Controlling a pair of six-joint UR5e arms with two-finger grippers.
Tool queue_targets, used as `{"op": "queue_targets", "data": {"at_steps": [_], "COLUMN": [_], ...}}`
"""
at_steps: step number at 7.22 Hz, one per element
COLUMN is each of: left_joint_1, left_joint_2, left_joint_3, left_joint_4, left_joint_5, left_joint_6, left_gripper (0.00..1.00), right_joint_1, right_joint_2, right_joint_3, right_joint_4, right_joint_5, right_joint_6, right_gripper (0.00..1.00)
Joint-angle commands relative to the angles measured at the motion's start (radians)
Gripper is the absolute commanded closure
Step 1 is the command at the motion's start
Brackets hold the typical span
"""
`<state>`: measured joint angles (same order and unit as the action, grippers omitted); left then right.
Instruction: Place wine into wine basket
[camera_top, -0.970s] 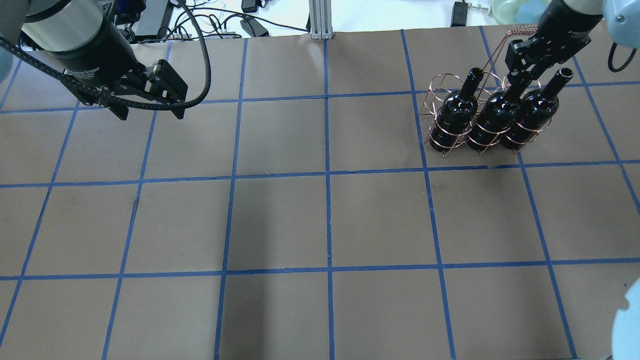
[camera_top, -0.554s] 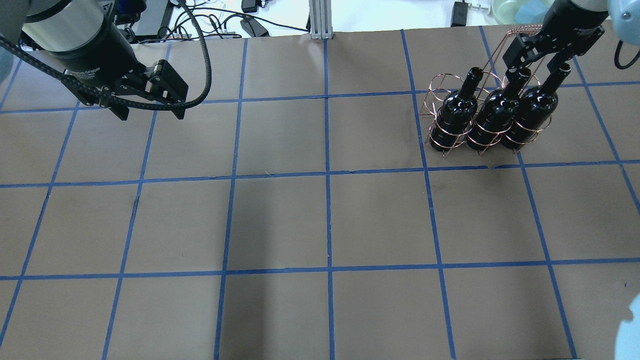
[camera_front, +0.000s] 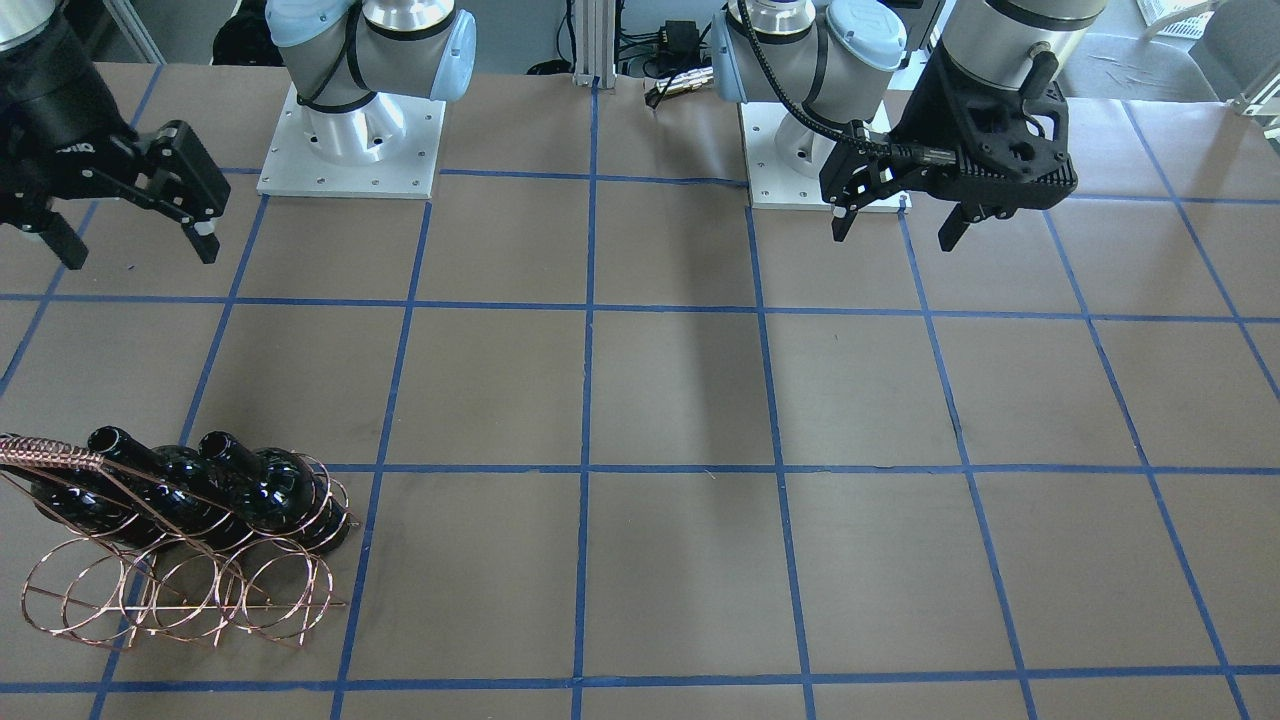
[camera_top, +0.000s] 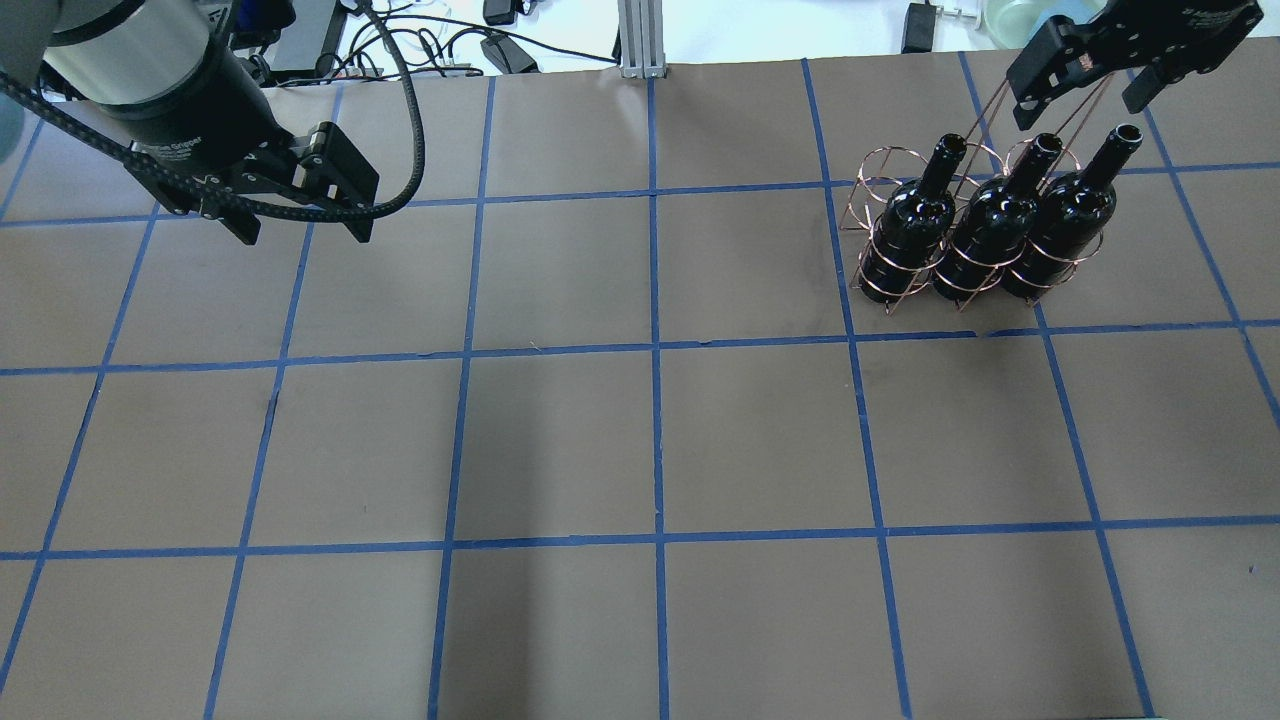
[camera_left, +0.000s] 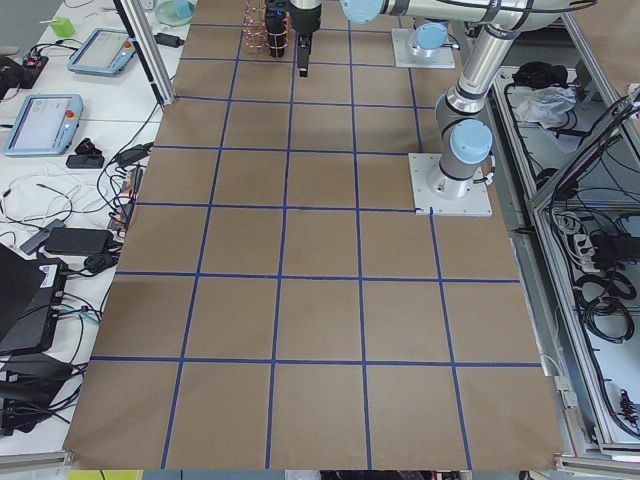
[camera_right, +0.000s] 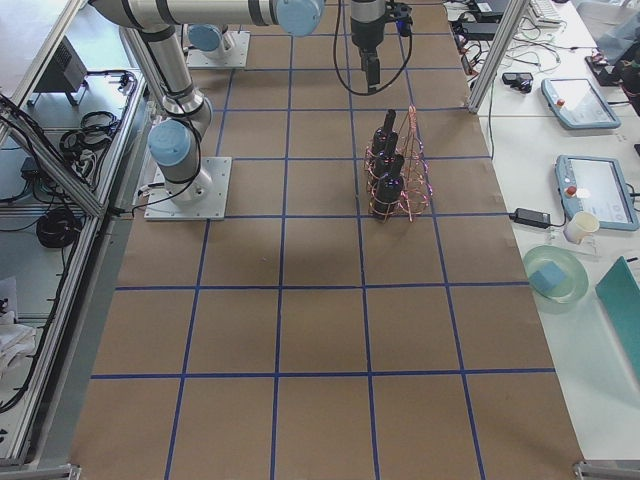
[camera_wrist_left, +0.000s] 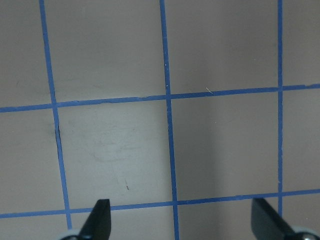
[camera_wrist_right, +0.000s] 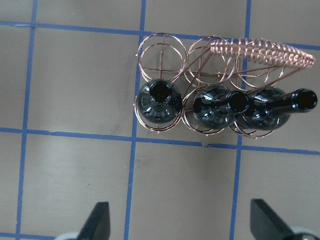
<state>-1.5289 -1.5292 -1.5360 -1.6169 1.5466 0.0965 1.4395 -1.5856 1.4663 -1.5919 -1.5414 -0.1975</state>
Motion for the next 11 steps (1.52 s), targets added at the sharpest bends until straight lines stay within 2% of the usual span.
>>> {"op": "queue_targets", "data": {"at_steps": [1, 2, 3, 4, 6, 9, 11], "left_joint_1": [0.001, 0.003, 0.006, 0.006, 0.007, 0.01, 0.007], "left_joint_2": [0.0, 0.0, 0.0, 0.0, 0.0, 0.0, 0.001], "left_joint_3": [-0.001, -0.001, -0.001, -0.003, -0.003, -0.003, -0.004], "left_joint_4": [0.002, 0.002, 0.003, 0.003, 0.003, 0.0, 0.003], "left_joint_5": [0.006, 0.007, 0.006, 0.006, 0.006, 0.009, 0.047], "left_joint_6": [0.0, 0.003, 0.006, 0.006, 0.006, 0.008, 0.006], "left_gripper": [0.0, 0.0, 0.0, 0.0, 0.0, 0.0, 0.0], "right_joint_1": [0.091, 0.132, 0.175, 0.182, 0.168, 0.151, 0.151], "right_joint_2": [-0.002, 0.042, 0.056, 0.064, 0.065, 0.052, 0.052], "right_joint_3": [0.022, 0.008, 0.002, 0.015, 0.026, 0.039, 0.043], "right_joint_4": [0.007, -0.035, -0.049, -0.065, -0.05, -0.056, -0.053], "right_joint_5": [-0.006, -0.016, -0.067, -0.068, -0.066, -0.066, -0.063], "right_joint_6": [0.151, 0.186, 0.202, 0.185, 0.187, 0.19, 0.199], "right_gripper": [0.0, 0.0, 0.0, 0.0, 0.04, 0.0, 0.0]}}
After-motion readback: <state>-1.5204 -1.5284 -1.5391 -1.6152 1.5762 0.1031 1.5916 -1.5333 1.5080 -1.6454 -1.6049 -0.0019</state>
